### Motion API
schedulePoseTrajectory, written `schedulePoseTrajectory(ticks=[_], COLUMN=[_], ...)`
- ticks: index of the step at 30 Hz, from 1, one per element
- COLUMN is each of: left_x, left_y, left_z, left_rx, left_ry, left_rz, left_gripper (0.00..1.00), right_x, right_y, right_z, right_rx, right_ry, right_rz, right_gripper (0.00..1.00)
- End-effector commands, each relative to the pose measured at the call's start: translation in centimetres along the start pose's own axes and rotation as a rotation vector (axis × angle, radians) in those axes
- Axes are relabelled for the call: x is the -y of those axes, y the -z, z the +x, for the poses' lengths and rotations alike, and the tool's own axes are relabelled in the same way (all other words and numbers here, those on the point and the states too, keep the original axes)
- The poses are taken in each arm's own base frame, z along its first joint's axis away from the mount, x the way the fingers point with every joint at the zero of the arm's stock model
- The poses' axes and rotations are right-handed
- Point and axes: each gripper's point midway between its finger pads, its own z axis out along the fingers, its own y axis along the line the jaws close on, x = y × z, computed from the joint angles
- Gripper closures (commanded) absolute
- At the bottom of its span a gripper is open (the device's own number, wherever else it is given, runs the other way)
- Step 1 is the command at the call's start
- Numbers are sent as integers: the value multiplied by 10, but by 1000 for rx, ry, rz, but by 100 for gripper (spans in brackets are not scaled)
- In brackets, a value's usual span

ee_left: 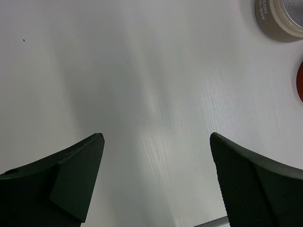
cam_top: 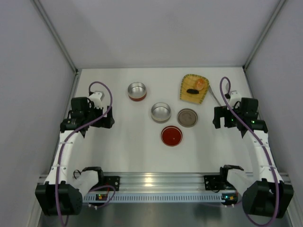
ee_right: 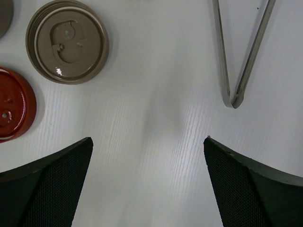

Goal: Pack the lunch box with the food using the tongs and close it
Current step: Pick up the clamp at the center of the board.

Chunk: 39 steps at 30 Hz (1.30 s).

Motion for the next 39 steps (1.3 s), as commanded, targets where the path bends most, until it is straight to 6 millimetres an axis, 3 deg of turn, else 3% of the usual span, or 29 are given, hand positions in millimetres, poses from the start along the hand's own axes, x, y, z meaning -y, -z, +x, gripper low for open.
schedulePoseTrajectory(ticks=[1,9,17,23,30,39], left_x=[1,-2,5,12,14,17], left_y=[10,1,-6,-11,-15,-10], left_z=[-32,-20,-18,-19,-22,-35], left_rx=[108,45,27,10,15,68], left_ry=[-12,-3,7,13,18,8], left_rz=[-2,2,53,100,121,135], left_gripper=[2,2,2,2,2,2], right_x=[8,24,73,94,112,114], right_y=[10,6,-8,-34,-64,-108], right_z=[-17,-14,11,16,3,1], right_rx=[38,-56,-263,-377,-384,-363], right_ry=[-5,-7,-83,-104,-103,-118], right_rz=[34,94,224,232,244,172], right_gripper=[1,1,1,1,1,1])
